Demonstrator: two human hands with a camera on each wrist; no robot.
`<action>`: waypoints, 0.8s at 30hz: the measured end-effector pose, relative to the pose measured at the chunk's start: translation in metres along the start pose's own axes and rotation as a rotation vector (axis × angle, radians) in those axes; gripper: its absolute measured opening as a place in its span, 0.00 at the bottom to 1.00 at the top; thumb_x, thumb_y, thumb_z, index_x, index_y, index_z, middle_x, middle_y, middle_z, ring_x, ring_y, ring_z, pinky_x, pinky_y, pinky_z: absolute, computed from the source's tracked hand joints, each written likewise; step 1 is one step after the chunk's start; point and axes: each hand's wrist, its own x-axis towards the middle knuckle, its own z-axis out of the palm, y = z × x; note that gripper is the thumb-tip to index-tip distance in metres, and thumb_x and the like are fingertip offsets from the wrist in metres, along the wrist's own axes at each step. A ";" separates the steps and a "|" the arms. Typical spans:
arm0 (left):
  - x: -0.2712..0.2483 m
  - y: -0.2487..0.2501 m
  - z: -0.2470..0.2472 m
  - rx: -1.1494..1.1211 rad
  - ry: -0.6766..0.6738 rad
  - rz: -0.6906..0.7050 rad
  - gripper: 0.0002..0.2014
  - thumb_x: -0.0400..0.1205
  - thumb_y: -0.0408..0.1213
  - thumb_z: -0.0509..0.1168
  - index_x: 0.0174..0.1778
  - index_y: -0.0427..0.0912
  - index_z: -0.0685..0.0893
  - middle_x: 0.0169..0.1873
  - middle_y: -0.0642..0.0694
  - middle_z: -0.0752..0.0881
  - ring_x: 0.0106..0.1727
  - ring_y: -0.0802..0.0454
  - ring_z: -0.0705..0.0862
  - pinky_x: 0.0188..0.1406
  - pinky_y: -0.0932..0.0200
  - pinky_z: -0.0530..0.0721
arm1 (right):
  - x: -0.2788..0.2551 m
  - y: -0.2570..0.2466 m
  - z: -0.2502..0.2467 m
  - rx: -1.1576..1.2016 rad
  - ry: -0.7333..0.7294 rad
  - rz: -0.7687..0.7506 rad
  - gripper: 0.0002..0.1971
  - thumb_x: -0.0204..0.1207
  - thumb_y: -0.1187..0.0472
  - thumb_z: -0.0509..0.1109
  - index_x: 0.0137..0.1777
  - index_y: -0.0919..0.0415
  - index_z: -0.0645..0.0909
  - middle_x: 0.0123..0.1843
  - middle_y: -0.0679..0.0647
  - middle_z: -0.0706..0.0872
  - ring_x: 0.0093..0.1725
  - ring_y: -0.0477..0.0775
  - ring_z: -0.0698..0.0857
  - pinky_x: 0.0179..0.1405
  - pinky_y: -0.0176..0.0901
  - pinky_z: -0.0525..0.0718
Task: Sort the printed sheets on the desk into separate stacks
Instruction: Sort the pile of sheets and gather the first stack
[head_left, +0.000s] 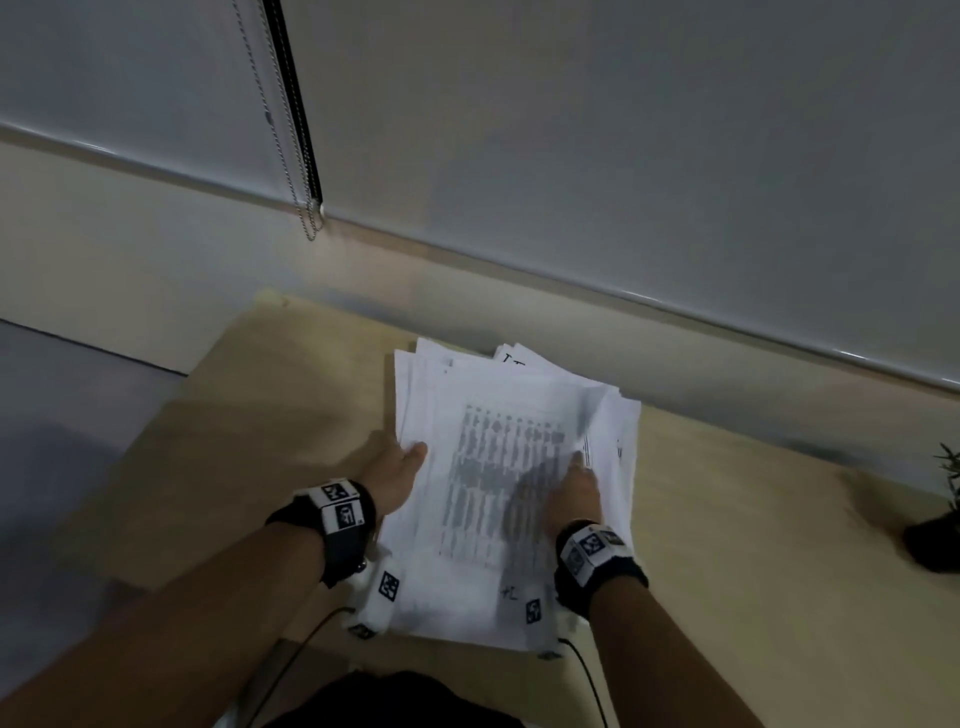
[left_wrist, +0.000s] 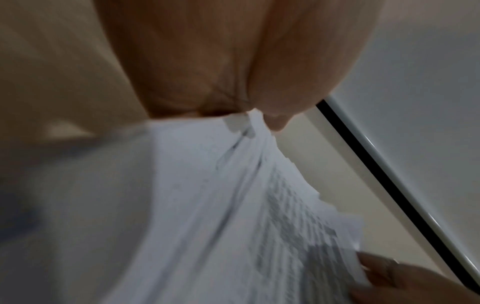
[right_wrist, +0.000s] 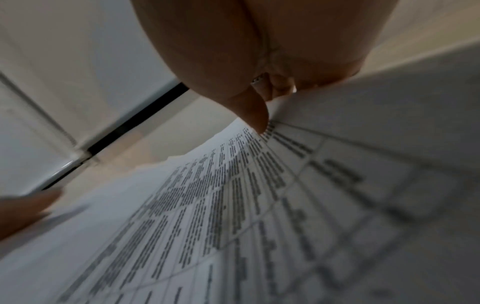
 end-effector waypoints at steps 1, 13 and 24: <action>-0.001 0.004 0.002 0.046 -0.019 0.008 0.33 0.90 0.46 0.54 0.84 0.27 0.53 0.84 0.34 0.61 0.84 0.39 0.64 0.79 0.55 0.63 | -0.001 -0.004 0.006 -0.042 -0.030 -0.018 0.33 0.82 0.70 0.57 0.86 0.64 0.51 0.84 0.62 0.61 0.81 0.65 0.65 0.79 0.52 0.67; -0.002 -0.009 -0.041 -0.110 0.113 0.245 0.21 0.82 0.30 0.66 0.71 0.45 0.74 0.60 0.49 0.84 0.64 0.45 0.84 0.65 0.47 0.81 | -0.014 0.005 -0.027 0.246 0.175 -0.103 0.55 0.66 0.40 0.79 0.86 0.60 0.53 0.85 0.55 0.61 0.82 0.62 0.63 0.79 0.58 0.68; -0.033 0.064 -0.085 -0.266 0.161 0.745 0.24 0.82 0.42 0.61 0.75 0.38 0.75 0.65 0.48 0.86 0.68 0.54 0.83 0.68 0.65 0.76 | -0.058 -0.070 -0.114 0.950 0.246 -0.644 0.09 0.67 0.72 0.81 0.46 0.61 0.90 0.39 0.46 0.94 0.39 0.46 0.92 0.37 0.38 0.89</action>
